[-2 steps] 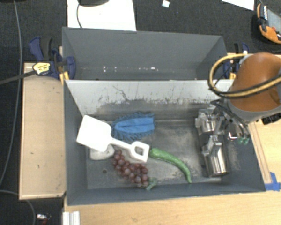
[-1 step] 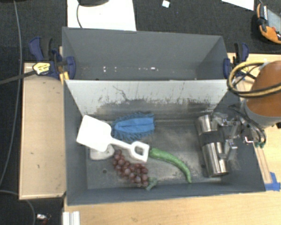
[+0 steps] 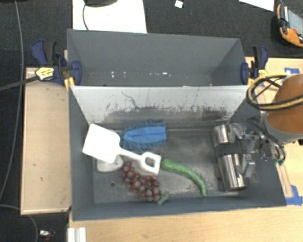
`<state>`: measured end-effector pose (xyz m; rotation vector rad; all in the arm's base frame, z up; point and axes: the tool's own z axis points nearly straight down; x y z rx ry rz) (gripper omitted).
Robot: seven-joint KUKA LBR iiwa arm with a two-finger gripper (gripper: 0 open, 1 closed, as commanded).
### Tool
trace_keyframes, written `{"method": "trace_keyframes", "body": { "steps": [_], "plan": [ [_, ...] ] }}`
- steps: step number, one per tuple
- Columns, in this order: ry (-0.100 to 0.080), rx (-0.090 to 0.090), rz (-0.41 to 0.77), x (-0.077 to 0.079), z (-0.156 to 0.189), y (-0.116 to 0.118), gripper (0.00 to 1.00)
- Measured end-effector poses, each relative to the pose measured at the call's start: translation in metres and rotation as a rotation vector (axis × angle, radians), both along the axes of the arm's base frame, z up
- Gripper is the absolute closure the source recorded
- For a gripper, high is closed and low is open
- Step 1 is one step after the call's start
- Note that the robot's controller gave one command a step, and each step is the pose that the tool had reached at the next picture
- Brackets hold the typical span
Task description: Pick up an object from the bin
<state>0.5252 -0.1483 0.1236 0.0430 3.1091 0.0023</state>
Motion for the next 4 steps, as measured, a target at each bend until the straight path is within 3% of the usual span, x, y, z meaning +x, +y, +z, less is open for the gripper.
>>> {"method": "trace_keyframes", "body": {
  "steps": [1, 2, 3, 4],
  "plan": [
    [0.016, -0.015, 0.527, 0.021, -0.002, 0.015, 0.0],
    [-0.002, -0.007, 0.151, 0.001, -0.001, 0.004, 0.0],
    [-0.04, -0.034, 0.47, -0.009, -0.021, 0.005, 0.0],
    [-0.024, -0.024, 0.415, -0.006, -0.02, -0.002, 0.0]
  ]
}}
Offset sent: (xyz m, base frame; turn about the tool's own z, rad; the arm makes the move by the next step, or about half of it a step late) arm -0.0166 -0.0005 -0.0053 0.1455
